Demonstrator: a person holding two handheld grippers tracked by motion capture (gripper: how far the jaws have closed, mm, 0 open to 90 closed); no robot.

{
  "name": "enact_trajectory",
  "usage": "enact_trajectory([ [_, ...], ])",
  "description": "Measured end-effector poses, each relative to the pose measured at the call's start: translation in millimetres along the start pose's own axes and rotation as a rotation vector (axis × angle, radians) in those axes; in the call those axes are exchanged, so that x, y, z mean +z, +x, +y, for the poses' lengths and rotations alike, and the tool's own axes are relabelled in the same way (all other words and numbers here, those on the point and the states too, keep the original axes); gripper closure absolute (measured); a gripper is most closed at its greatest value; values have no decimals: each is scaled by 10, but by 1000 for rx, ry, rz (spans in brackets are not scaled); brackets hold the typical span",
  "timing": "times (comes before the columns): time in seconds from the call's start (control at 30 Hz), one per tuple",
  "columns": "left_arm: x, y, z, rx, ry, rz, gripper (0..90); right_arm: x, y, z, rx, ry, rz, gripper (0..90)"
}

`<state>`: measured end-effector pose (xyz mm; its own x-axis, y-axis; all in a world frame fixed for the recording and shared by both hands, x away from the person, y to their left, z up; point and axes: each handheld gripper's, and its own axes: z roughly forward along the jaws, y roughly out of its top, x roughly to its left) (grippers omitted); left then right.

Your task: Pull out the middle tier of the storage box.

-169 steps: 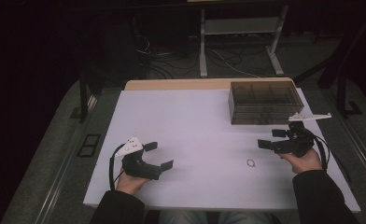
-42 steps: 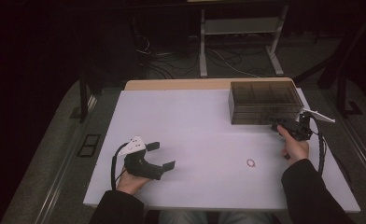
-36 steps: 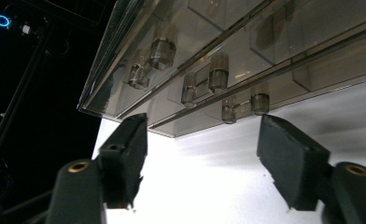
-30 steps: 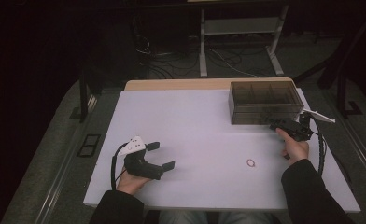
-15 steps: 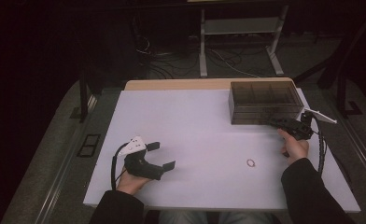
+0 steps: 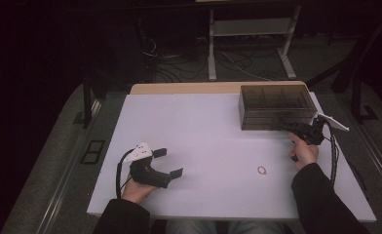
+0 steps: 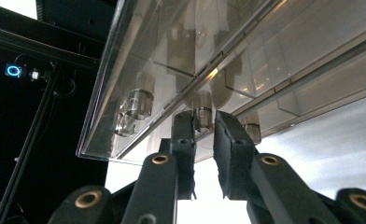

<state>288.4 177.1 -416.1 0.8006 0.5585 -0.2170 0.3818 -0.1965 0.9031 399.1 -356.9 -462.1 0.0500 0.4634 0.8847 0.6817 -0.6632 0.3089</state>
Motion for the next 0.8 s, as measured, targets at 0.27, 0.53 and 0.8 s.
enact_trajectory([
  [0.27, 7, 4, 0, -2, 1, -4, 0, 2, 1, -8, 16, -11, 3, 796],
  [0.53, -8, 25, 7, -1, 3, 3, 0, -16, 72, -47, -2, -25, -46, 803],
  [0.8, -15, 31, 8, 4, 3, 7, 0, -66, 80, -93, 5, -20, -52, 803],
])
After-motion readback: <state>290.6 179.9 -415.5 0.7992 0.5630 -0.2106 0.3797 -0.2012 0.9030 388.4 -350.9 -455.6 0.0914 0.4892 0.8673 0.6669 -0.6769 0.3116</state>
